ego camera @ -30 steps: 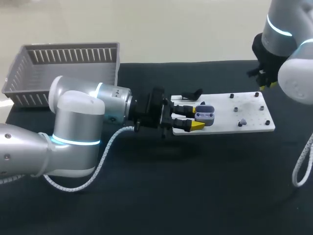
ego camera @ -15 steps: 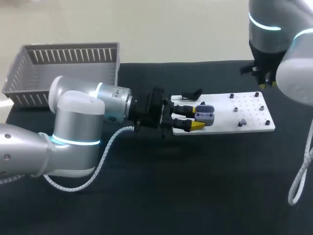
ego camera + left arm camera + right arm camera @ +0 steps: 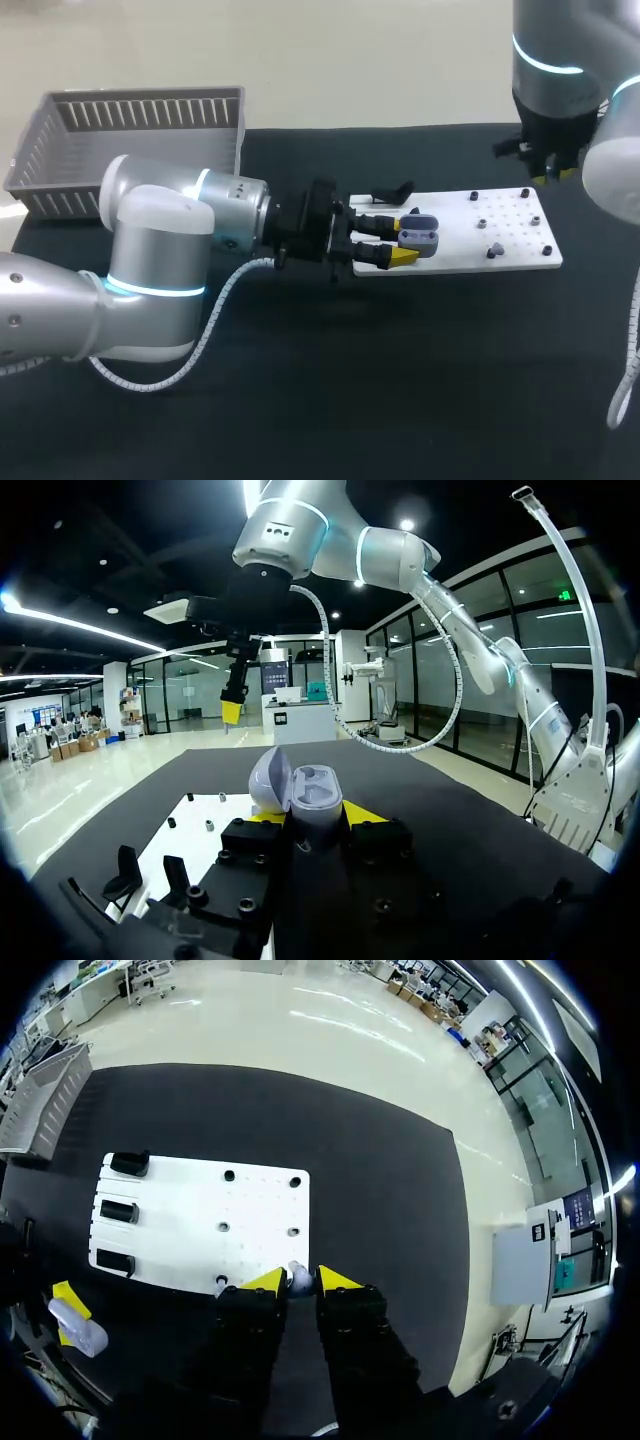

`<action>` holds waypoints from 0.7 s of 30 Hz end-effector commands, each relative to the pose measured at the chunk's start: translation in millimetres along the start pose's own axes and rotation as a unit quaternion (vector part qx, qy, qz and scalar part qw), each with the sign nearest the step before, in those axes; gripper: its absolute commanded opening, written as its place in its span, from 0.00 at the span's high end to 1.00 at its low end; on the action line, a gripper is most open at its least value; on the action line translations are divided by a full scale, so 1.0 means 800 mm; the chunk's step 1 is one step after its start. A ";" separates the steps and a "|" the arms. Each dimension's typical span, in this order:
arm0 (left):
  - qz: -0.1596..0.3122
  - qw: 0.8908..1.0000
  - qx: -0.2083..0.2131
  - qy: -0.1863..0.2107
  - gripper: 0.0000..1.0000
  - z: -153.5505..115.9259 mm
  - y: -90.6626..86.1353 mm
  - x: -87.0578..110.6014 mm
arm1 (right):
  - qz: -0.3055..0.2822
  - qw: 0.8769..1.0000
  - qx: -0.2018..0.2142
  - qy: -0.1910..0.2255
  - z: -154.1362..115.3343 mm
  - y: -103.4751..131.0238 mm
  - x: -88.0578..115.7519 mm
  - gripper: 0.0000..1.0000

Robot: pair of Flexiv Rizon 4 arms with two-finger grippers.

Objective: Pick up each earbud case from the left stands, insert the matching earbuds, close the lid, and place the case in the box.

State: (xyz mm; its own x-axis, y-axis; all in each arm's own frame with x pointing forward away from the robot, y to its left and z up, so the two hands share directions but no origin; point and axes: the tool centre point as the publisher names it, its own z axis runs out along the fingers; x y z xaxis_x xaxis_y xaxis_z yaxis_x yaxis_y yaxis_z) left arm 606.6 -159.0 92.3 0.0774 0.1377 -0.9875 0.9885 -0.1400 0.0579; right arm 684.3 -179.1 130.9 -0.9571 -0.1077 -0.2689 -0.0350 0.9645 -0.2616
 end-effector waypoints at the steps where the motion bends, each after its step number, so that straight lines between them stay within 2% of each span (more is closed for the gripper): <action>1: 0.001 1.000 -0.002 -0.002 1.00 0.000 -0.001 0.002 | 0.037 0.999 -0.024 0.010 -0.012 0.006 0.003 1.00; 5: 0.001 1.000 -0.002 -0.002 1.00 0.000 -0.001 0.002 | 0.114 0.992 -0.024 0.050 -0.029 0.010 0.009 1.00; 10: 0.001 1.000 -0.002 -0.002 1.00 0.000 -0.001 0.002 | 0.192 0.980 -0.011 0.060 -0.048 0.018 0.022 1.00; 12: 0.001 1.000 -0.002 -0.002 1.00 0.000 -0.001 0.002 | 0.206 0.976 -0.005 0.064 -0.054 0.027 0.027 1.00; 16: 0.001 1.000 -0.002 -0.002 1.00 0.000 -0.001 0.002 | 0.228 0.972 -0.022 0.059 -0.065 0.042 0.034 1.00; 21: 0.001 1.000 -0.002 -0.002 1.00 0.000 -0.001 0.002 | 0.227 0.971 -0.033 0.065 -0.068 0.048 0.037 1.00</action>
State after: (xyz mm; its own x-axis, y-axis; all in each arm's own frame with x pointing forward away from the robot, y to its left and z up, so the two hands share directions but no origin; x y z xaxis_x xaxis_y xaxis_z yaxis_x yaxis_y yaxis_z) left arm 606.6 -159.0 92.3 0.0773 0.1377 -0.9875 0.9885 -0.1399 0.0579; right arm 641.3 -129.3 163.0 -0.9076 0.3586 -0.2184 0.3843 0.9190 -0.0881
